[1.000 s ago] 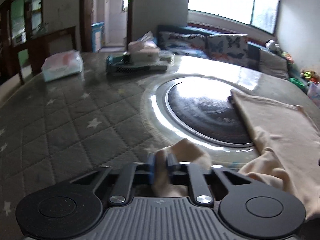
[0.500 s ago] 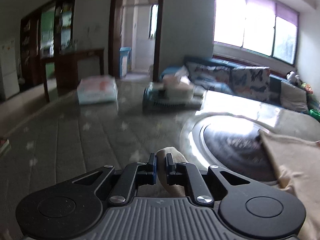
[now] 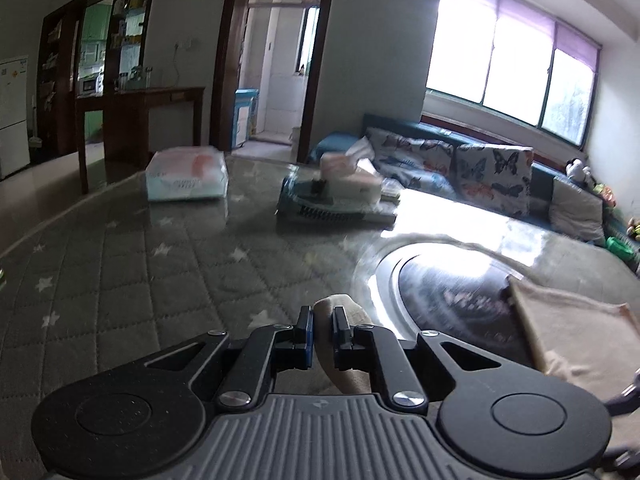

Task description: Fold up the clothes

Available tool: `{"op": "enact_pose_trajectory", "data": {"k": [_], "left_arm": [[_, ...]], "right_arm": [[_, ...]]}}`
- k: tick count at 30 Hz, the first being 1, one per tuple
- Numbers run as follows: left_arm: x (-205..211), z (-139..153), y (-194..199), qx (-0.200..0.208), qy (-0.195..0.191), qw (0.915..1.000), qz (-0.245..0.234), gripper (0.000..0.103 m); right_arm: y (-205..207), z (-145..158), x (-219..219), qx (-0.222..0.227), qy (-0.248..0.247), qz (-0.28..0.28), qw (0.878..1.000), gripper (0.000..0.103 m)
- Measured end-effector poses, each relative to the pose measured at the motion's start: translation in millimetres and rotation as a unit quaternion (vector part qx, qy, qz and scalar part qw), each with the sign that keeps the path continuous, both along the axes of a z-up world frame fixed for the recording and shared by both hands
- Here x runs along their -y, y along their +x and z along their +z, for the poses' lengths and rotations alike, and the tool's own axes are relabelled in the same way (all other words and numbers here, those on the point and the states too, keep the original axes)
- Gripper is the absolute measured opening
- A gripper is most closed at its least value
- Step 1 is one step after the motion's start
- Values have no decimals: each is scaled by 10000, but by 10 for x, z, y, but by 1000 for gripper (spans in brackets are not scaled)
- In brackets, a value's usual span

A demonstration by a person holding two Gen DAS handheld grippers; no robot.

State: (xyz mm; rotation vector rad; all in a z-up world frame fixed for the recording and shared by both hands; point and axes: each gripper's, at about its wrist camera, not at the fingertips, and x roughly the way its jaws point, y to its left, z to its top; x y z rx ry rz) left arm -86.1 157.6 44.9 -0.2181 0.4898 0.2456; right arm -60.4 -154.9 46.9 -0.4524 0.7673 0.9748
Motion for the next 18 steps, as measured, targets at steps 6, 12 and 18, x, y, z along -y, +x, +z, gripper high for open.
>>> {"op": "enact_pose_trajectory", "data": {"k": [6, 12, 18], "left_arm": [[75, 231, -74, 321, -1, 9993, -169, 11], [199, 438, -112, 516, -72, 9981, -332, 10], [478, 668, -143, 768, -22, 9946, -692, 10]], "right_arm": [[-49, -22, -87, 16, 48, 134, 9999, 46], [9, -88, -147, -245, 208, 45, 9995, 50], [-126, -6, -84, -174, 312, 221, 9991, 50]]}}
